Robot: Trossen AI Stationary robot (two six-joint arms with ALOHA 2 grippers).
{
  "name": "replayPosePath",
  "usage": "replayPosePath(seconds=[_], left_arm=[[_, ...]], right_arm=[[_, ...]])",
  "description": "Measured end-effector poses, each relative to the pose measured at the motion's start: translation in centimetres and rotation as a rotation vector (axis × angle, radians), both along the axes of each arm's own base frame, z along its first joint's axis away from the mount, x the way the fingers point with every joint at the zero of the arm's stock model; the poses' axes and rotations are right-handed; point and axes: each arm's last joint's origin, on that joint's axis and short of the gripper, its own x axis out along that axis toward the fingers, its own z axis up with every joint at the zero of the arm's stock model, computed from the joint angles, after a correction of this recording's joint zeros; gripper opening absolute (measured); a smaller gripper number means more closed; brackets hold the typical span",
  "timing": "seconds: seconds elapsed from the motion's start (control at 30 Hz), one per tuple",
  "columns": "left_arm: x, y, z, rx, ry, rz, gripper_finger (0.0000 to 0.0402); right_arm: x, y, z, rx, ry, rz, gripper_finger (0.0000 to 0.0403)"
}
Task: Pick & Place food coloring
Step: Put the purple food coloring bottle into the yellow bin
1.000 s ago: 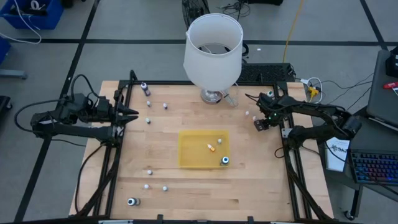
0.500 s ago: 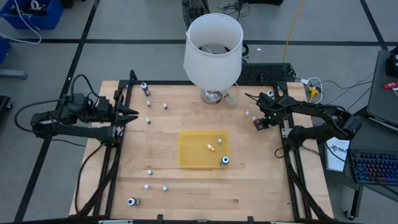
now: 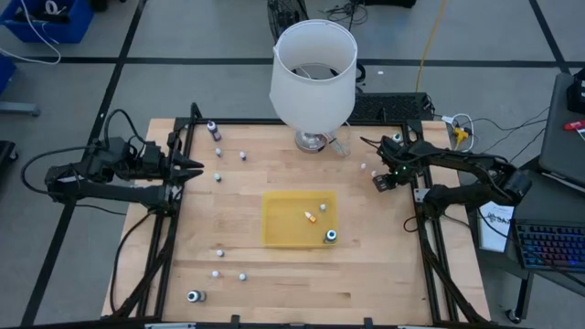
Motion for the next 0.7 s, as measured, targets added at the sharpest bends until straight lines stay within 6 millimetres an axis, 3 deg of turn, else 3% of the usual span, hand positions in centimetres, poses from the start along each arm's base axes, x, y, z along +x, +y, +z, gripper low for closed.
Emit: replayPosePath(seconds=[0.7], left_arm=[[0.00, 0.00, 0.00, 0.000, 0.000, 0.000, 0.0067]], right_arm=[[-0.04, 0.10, 0.06, 0.015, -0.007, 0.003, 0.0148]])
